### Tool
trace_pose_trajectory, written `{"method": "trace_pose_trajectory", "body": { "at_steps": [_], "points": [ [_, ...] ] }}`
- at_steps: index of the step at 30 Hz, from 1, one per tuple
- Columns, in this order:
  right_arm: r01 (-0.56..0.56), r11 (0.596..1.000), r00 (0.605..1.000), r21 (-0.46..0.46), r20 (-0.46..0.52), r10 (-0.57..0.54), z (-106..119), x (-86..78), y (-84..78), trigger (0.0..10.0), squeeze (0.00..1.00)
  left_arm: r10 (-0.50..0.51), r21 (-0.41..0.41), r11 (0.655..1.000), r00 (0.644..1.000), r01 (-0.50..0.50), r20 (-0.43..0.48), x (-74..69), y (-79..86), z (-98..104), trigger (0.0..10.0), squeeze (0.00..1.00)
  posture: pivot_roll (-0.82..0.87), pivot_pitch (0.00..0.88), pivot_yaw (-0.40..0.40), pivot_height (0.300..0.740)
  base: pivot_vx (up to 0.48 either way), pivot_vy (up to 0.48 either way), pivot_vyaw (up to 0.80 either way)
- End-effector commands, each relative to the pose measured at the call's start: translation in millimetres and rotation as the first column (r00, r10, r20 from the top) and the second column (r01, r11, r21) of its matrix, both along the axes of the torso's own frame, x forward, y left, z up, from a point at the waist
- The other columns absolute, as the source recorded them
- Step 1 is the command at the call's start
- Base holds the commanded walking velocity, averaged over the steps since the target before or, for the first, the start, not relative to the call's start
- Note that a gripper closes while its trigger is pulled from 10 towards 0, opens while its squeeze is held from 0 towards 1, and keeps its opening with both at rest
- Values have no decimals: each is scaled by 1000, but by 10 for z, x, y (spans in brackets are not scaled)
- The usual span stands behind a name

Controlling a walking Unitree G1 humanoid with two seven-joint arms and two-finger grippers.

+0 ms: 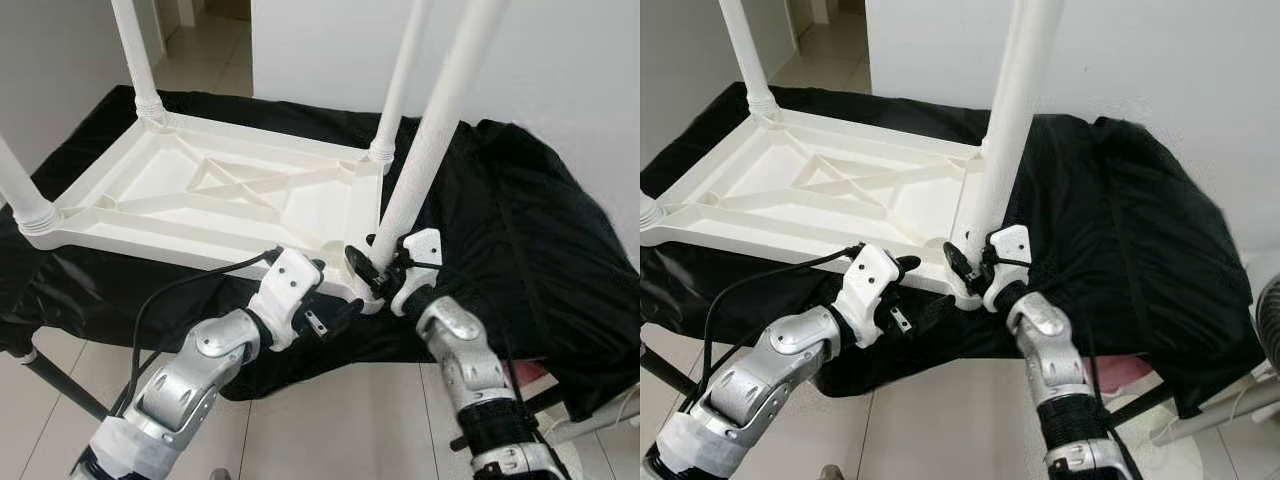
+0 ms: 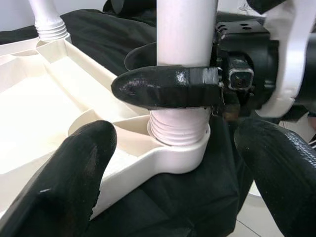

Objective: Building children table

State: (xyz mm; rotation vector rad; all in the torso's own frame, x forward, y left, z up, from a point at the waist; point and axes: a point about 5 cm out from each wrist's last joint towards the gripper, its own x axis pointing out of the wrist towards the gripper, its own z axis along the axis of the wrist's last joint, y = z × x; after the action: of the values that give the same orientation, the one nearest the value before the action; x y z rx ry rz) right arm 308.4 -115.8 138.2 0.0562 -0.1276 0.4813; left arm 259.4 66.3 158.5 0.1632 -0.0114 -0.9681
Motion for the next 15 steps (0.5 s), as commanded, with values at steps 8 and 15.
{"method": "trace_pose_trajectory", "body": {
  "at_steps": [8, 15],
  "points": [
    [377, 923, 925, 83, -84, -370, -52, -100, 31, 10000, 0, -89, 14, 996, 996, 89, -13, -41, -46, -39, 10000, 0, 4, 9, -82, 740, 0, 0, 0],
    [375, 922, 927, 96, -51, -372, 58, -132, 64, 10000, 0, -95, 12, 995, 995, 95, -14, -48, -62, -41, 10000, 0, 4, 0, -81, 740, 0, 0, 0]
  ]
}}
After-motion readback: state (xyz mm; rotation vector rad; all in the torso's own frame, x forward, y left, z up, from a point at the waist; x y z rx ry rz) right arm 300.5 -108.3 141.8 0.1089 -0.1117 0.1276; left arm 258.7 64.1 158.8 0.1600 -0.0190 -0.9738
